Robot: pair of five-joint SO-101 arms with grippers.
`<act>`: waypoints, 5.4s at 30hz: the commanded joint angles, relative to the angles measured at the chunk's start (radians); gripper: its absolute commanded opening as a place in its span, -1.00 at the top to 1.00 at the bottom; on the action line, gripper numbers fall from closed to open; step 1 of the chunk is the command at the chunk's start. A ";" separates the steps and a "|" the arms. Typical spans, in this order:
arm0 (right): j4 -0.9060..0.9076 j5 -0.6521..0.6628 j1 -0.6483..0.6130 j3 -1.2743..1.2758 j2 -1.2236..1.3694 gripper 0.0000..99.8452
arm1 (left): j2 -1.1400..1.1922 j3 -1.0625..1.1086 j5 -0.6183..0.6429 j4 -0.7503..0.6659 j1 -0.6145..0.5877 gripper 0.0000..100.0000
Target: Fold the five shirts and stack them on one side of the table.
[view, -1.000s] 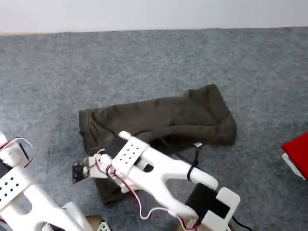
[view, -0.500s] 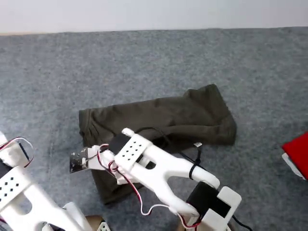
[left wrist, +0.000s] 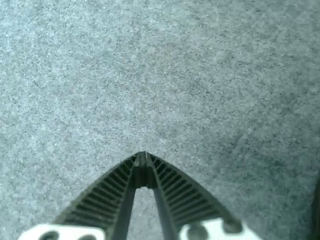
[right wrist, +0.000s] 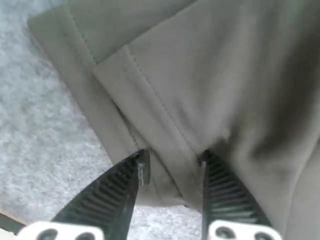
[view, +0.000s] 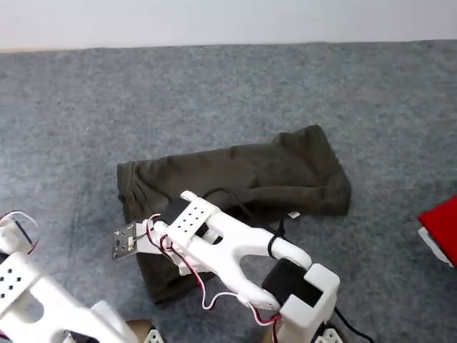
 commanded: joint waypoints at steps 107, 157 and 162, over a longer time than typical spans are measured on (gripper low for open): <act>-0.165 -0.121 -0.166 0.203 -0.090 0.58 | -0.028 0.001 0.003 -0.012 -0.008 0.99; 0.105 -0.005 0.232 -0.758 0.317 0.97 | -0.021 0.001 0.003 -0.014 -0.003 0.99; 0.189 -0.012 0.255 -0.864 0.372 0.73 | -0.021 0.001 0.003 -0.014 -0.003 0.99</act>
